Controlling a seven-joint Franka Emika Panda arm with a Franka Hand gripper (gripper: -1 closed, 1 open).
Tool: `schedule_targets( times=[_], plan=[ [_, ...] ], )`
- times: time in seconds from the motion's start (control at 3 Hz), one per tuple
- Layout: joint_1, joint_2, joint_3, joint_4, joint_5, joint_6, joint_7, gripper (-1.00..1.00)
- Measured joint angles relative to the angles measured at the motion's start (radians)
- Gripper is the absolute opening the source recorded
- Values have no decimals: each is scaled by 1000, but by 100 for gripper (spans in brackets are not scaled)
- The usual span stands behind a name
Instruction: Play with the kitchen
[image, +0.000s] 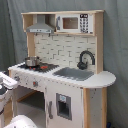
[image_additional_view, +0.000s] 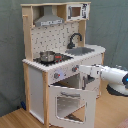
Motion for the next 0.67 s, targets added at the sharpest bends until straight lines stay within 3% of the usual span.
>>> schedule_targets(
  times=[0.67],
  plan=[
    [20, -1, 24, 145, 0, -102, 84, 100]
  ],
)
